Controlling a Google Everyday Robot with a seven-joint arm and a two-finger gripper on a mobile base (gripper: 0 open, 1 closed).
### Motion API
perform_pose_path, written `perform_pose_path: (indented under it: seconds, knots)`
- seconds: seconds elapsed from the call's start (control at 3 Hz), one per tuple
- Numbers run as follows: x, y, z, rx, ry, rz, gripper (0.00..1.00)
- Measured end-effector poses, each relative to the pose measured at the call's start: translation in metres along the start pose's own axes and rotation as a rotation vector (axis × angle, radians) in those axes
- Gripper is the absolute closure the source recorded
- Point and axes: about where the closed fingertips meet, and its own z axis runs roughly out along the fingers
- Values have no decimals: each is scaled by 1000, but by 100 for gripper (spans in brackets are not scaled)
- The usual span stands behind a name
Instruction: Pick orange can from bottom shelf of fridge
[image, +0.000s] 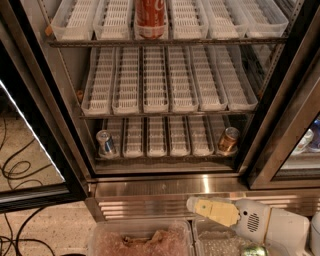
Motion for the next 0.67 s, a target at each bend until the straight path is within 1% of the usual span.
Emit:
perform_pose_path:
  seconds: [0.33, 0.67]
  knots:
    - [-1, -2, -1, 28, -25, -3, 0]
    - [12, -8, 2, 55, -134, 33, 0]
